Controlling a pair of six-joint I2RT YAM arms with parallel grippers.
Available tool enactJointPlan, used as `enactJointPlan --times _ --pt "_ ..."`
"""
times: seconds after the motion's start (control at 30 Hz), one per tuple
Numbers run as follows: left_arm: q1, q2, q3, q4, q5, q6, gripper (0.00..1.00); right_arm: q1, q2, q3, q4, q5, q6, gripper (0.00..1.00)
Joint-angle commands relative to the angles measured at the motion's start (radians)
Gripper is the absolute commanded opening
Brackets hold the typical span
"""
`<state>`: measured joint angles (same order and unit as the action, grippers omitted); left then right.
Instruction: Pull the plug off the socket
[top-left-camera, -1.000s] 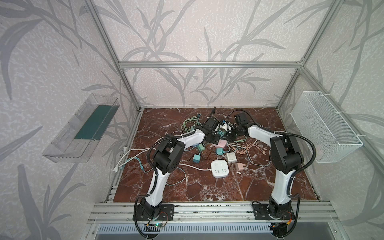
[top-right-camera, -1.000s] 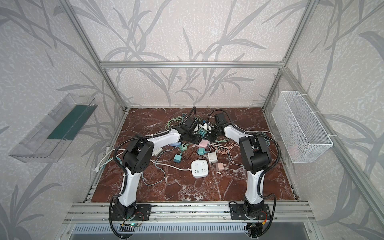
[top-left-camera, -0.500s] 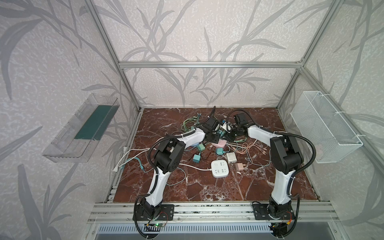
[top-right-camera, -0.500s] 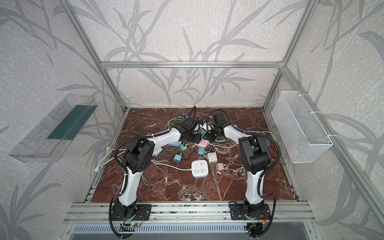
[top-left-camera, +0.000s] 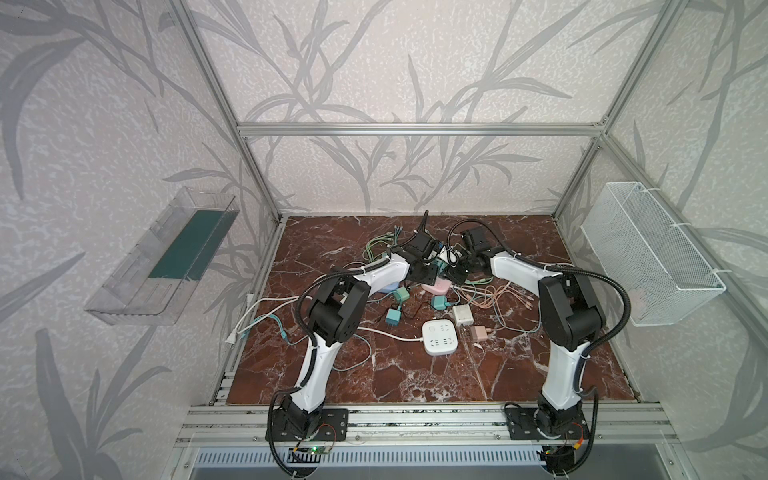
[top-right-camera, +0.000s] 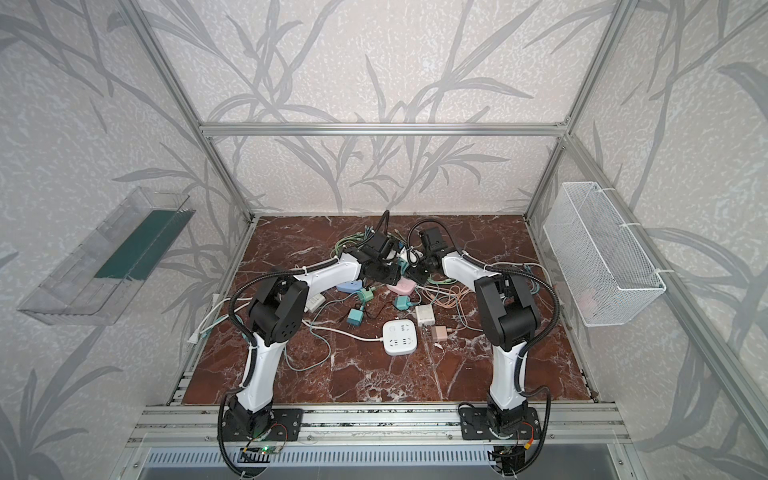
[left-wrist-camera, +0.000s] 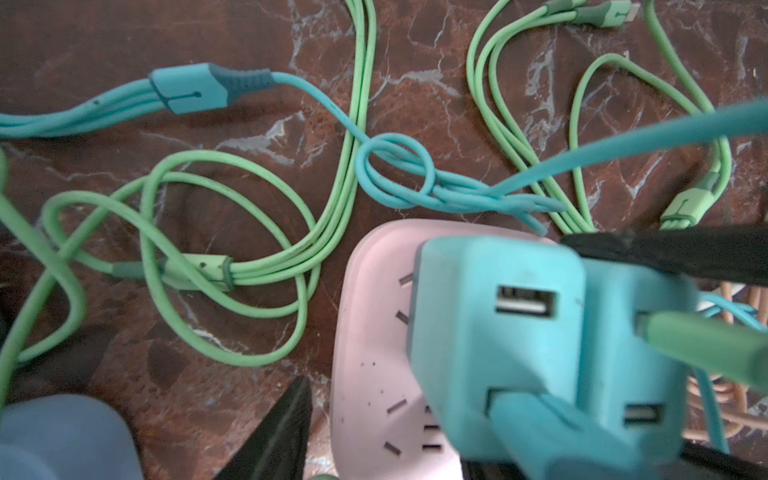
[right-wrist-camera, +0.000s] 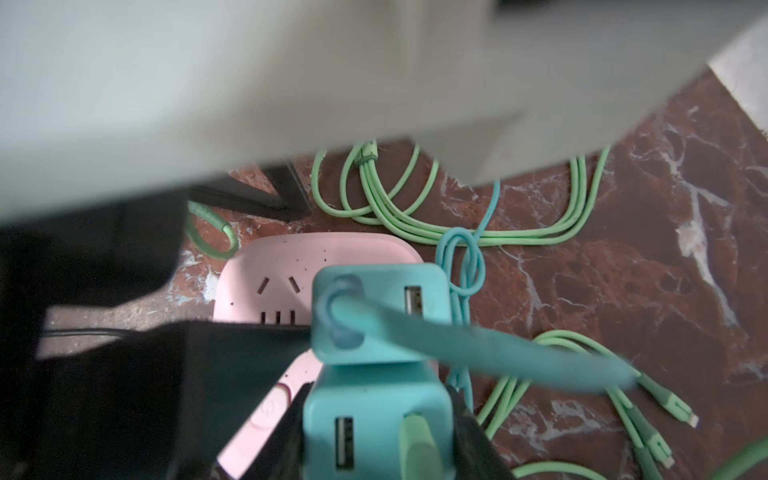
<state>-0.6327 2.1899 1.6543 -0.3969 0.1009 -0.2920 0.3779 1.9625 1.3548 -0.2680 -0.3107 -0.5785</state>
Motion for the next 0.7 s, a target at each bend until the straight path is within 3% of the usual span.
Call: enactJointPlan --times 0.0,0.37,0.67 --pt "-0.010 0.072 -0.010 -0.088 -0.048 0.025 0.55 0.020 -0.039 0.062 -0.001 -0.003 0.041 0.19" --pt "-0.010 0.070 -0.021 -0.095 -0.070 0.034 0.55 0.003 0.017 0.166 -0.072 -0.036 0.139 0.19" --pt "-0.010 0.049 -0.042 -0.060 -0.038 0.021 0.55 0.007 0.007 0.136 -0.079 -0.004 0.100 0.19"
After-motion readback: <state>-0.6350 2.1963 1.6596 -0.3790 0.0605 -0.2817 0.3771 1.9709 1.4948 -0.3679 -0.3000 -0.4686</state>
